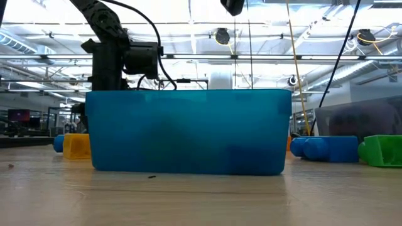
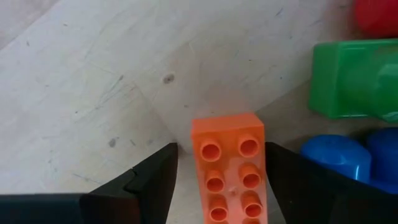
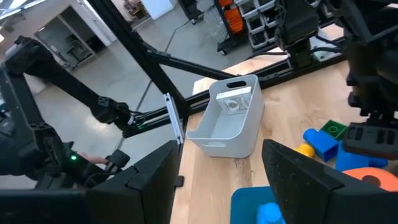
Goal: Pick & Place Toys
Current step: Put the orange game piece into the blue bin
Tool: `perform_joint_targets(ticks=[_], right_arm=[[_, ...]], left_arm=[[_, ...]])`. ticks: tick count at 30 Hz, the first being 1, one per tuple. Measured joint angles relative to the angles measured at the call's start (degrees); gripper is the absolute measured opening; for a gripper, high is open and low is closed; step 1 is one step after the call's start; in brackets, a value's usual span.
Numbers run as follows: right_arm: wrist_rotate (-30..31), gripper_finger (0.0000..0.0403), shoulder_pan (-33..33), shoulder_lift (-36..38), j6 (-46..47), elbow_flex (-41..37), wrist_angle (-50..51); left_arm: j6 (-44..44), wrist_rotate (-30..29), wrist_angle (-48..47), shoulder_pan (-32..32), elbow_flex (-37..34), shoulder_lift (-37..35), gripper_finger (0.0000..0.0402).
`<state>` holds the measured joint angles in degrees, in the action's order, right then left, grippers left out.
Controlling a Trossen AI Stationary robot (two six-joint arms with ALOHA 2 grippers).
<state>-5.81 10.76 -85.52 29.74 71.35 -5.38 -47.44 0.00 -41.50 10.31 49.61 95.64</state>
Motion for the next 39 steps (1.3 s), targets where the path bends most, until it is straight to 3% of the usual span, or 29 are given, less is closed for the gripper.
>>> perform_joint_targets(ticks=[4,10,15,20,26,30,39], right_arm=[[1.52,0.0226,0.38,0.00,-0.34,0.00,-0.04],[1.41,0.0226,0.36,0.00,1.27,0.00,-0.87],[1.34,0.0226,0.36,-0.02,2.56,0.00,-4.18],[1.35,0.0226,0.36,-0.02,2.47,0.00,-8.21],[2.11,0.0226,-1.11,-0.02,0.76,0.00,-12.08],[7.63,0.0226,-2.19,-0.02,1.43,0.00,-12.38],[9.04,0.0226,-3.78,-1.04,1.03,-0.04,-12.92]], left_arm=[[0.65,-0.05,-0.38,1.01,-0.27,-1.92,0.0224],[2.60,0.21,-0.61,3.13,-0.40,-4.82,0.0145],[4.18,2.13,-0.91,5.10,-0.37,-10.44,0.0145],[3.86,2.99,1.73,6.23,-0.31,-21.09,0.0145],[3.69,4.00,17.00,4.02,-0.24,-34.55,0.0145],[3.65,3.89,30.14,0.74,0.00,-39.71,0.0145],[6.07,-1.73,45.85,-8.44,-0.16,-37.49,0.0145]])
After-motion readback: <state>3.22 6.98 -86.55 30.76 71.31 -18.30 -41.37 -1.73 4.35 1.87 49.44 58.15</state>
